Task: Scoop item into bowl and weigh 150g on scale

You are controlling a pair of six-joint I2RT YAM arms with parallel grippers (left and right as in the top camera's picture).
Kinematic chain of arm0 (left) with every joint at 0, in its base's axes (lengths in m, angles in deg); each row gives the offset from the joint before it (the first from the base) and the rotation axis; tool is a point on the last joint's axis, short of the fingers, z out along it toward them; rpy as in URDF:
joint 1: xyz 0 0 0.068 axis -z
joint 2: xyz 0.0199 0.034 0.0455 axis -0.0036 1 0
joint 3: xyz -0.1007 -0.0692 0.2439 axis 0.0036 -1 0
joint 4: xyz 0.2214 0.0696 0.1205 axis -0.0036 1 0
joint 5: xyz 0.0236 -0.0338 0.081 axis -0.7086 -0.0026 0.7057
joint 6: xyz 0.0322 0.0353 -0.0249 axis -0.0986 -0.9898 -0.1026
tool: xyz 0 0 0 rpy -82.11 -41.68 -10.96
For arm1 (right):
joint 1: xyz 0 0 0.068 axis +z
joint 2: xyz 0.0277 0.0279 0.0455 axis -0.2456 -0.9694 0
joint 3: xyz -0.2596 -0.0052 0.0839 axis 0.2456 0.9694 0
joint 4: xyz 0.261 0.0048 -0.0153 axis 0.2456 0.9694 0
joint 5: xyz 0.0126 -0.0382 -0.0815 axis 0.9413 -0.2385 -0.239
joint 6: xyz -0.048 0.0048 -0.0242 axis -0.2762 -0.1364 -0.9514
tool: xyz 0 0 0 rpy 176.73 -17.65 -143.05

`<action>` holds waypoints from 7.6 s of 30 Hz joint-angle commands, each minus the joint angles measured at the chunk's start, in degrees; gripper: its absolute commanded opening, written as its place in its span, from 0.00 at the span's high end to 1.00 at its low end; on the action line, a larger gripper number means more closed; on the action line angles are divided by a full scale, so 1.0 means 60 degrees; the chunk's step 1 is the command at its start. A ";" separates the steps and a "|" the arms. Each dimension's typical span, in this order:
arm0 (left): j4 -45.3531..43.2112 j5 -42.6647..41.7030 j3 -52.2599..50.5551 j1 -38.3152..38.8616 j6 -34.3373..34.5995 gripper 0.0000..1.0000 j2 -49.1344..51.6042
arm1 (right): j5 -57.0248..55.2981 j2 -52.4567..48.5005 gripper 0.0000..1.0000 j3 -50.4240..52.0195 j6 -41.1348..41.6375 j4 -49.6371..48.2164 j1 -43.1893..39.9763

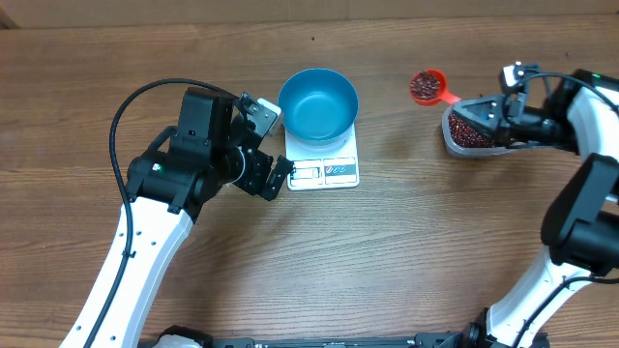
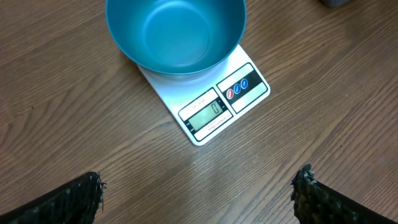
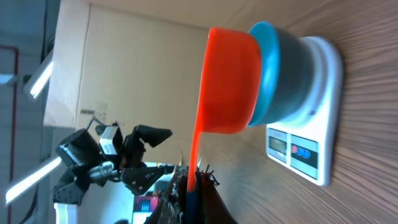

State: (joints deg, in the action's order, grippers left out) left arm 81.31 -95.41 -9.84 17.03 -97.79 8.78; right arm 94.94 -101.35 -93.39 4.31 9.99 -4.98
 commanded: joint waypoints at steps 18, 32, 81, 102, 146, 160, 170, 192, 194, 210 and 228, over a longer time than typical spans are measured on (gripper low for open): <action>-0.0036 -0.0044 0.0004 -0.0029 0.0102 0.00 0.0055 | 0.0189 0.0000 0.96 0.0018 0.3617 -0.4921 0.3122; -0.0036 -0.0044 0.0004 -0.0033 0.0102 0.00 0.0055 | -0.4878 0.0015 0.96 -0.0714 0.7996 -0.7697 0.4524; -0.0036 -0.0044 0.0004 -0.0033 0.0102 0.00 0.0055 | -1.6651 0.0714 0.96 -0.3370 0.8000 -0.5552 0.9063; -0.0036 -0.0044 0.0004 -0.0033 0.0102 0.01 0.0055 | -1.0276 0.3646 0.96 -0.3370 0.7701 -0.3344 0.2958; -0.0036 -0.0044 0.0004 -0.0029 0.0102 0.00 0.0055 | -1.1712 0.2167 0.96 0.0922 0.5661 -0.5450 0.0262; -0.0036 -0.0044 0.0004 -0.0033 0.0102 0.01 0.0055 | -1.1147 0.2167 0.96 0.1734 0.5690 -0.5992 0.0262; -0.0036 -0.0044 0.0004 -0.0029 0.0102 0.00 0.0055 | -1.0582 0.2167 0.96 0.2058 0.5694 -0.6153 0.0262; -0.0036 -0.0044 0.0004 -0.0033 0.0102 0.01 0.0055 | -0.8266 0.2167 0.96 0.2597 0.6022 -0.6728 0.0295; -0.0036 -0.0044 0.0004 -0.0029 0.0102 0.01 0.0055 | -0.7879 0.2167 0.96 0.2597 0.6018 -0.6717 0.0058; -0.0036 -0.0044 0.0004 -0.0033 0.0102 0.01 0.0055 | -0.4761 0.2167 0.96 0.2597 0.4360 -0.5537 -0.2313; -0.0036 -0.0044 0.0004 -0.0033 0.0102 0.01 0.0055 | -0.2699 0.2171 0.96 0.2575 0.2699 -0.4069 -0.1450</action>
State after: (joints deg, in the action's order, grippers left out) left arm 81.31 -95.41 -9.84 17.05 -97.79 8.78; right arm 75.59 -88.17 -78.18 22.04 -14.40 -16.94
